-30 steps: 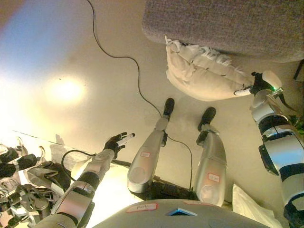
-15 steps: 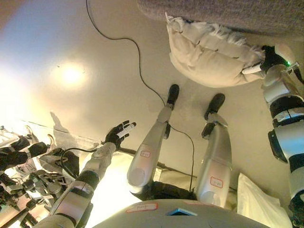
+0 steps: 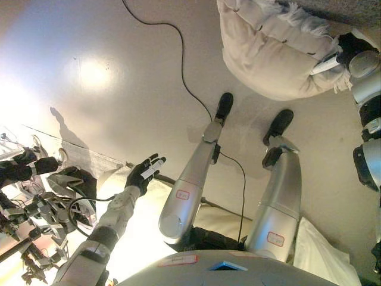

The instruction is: Pick up the pillow and put it on the sofa.

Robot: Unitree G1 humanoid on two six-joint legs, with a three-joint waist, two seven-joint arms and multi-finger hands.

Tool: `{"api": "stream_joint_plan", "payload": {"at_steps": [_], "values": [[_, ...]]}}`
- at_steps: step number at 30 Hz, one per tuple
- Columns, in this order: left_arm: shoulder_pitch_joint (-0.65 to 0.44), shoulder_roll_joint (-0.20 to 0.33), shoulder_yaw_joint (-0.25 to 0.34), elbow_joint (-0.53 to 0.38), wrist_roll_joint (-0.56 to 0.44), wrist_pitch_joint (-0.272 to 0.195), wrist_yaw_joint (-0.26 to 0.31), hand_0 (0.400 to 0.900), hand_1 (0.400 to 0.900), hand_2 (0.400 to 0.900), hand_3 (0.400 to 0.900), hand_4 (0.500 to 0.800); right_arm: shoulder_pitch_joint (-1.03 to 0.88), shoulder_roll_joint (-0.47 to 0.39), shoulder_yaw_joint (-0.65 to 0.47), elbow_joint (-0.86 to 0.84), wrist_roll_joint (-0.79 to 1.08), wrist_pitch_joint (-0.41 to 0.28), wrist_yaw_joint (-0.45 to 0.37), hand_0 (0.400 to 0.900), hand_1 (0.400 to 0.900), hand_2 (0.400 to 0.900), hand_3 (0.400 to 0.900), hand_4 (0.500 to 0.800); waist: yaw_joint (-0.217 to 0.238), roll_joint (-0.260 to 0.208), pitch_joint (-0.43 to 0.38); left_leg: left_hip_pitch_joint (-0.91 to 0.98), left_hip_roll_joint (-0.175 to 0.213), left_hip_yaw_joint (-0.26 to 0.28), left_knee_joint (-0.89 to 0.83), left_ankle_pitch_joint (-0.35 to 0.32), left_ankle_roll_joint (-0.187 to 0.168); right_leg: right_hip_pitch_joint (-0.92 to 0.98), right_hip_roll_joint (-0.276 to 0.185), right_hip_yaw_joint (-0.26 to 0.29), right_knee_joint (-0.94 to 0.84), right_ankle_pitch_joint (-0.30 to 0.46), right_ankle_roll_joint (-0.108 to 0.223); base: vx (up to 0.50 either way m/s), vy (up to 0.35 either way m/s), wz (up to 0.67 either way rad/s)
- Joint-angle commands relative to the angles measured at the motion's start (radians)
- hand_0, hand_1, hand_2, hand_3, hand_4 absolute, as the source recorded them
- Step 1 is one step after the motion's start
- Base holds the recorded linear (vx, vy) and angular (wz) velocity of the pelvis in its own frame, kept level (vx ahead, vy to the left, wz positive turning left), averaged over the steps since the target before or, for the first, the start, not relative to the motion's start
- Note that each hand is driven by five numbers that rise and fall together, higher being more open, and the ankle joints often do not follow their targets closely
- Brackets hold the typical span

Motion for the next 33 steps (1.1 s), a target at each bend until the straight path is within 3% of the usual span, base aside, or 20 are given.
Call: {"api": "stream_joint_plan", "payload": {"at_steps": [1,6,11,12,16,22,26,30,33], "values": [[0.097,0.065,0.028,-0.016,-0.036,-0.025,-0.015,0.900,0.900,0.900,0.900,0.800,-0.112,-0.075,0.093,-0.071,0.067,-0.093,0.016,0.400,0.400,0.400,0.400,0.500,0.019,0.176,0.040,-0.027,-0.005,0.021,0.008,-0.049,0.037,0.039,0.016,0.052,0.096,-0.193,0.060,-0.01,0.008,-0.06],[0.122,0.064,0.037,-0.021,-0.035,-0.053,-0.031,0.900,0.900,0.900,0.900,0.800,-0.107,-0.093,0.065,-0.072,0.073,-0.093,-0.038,0.400,0.400,0.400,0.400,0.500,0.022,0.175,0.040,-0.024,0.003,0.019,0.000,-0.049,0.034,0.044,0.018,0.045,0.085,-0.192,0.059,-0.01,0.002,-0.06],[0.130,0.068,0.036,-0.041,-0.026,-0.049,-0.028,0.900,0.900,0.900,0.900,0.800,-0.065,-0.103,0.027,-0.088,0.108,-0.131,-0.048,0.400,0.400,0.400,0.400,0.500,0.014,0.166,0.040,0.024,0.010,0.020,-0.030,-0.047,0.032,0.095,0.022,0.023,0.032,-0.176,0.059,-0.02,0.009,-0.11],[0.120,0.065,0.044,-0.041,-0.022,-0.050,-0.026,0.900,0.900,0.900,0.900,0.800,-0.069,-0.105,0.021,-0.097,0.110,-0.140,-0.049,0.400,0.400,0.400,0.400,0.500,0.021,0.168,0.040,0.017,0.021,0.017,-0.050,-0.013,0.035,0.095,0.033,0.002,-0.009,-0.129,0.053,-0.09,0.032,-0.19],[0.120,0.058,0.052,-0.019,-0.010,-0.041,-0.022,0.900,0.900,0.900,0.900,0.800,-0.005,-0.106,-0.005,-0.153,0.120,-0.187,-0.066,0.400,0.400,0.400,0.400,0.500,0.000,0.140,0.040,0.105,0.024,0.022,-0.090,-0.014,0.030,0.192,0.037,-0.028,-0.099,-0.096,0.060,0.00,0.028,-0.20],[0.098,0.042,0.088,0.070,0.034,0.002,-0.017,0.900,0.900,0.900,0.900,0.800,0.116,-0.106,-0.025,-0.269,0.097,-0.226,-0.020,0.400,0.400,0.400,0.400,0.500,-0.050,0.047,0.040,0.261,0.029,0.038,-0.131,-0.037,0.028,0.373,0.029,-0.070,-0.233,-0.033,0.078,0.04,-0.001,-0.13],[0.067,0.037,0.116,0.168,0.085,0.051,-0.051,0.900,0.900,0.900,0.900,0.800,0.199,-0.095,-0.027,-0.334,0.124,-0.204,0.081,0.400,0.400,0.400,0.400,0.500,-0.076,-0.031,0.040,0.416,0.047,0.044,-0.174,-0.055,0.026,0.541,0.025,-0.095,-0.320,-0.004,0.091,0.07,-0.058,-0.06],[0.026,0.037,0.130,0.273,0.158,0.064,-0.027,0.900,0.900,0.900,0.900,0.800,0.298,-0.069,-0.069,-0.368,0.142,-0.232,0.141,0.400,0.400,0.400,0.400,0.500,-0.087,-0.093,0.036,0.575,0.061,0.039,-0.224,-0.067,0.027,0.714,0.028,-0.116,-0.374,-0.004,0.096,0.10,-0.056,0.00],[0.023,0.041,0.158,0.321,0.213,0.094,-0.022,0.900,0.900,0.900,0.900,0.800,0.369,-0.076,-0.088,-0.445,0.119,-0.242,0.185,0.400,0.400,0.400,0.400,0.500,-0.091,-0.136,-0.028,0.653,0.080,0.051,-0.255,-0.081,0.024,0.810,0.036,-0.132,-0.427,0.001,0.102,0.18,-0.057,0.13]]}}
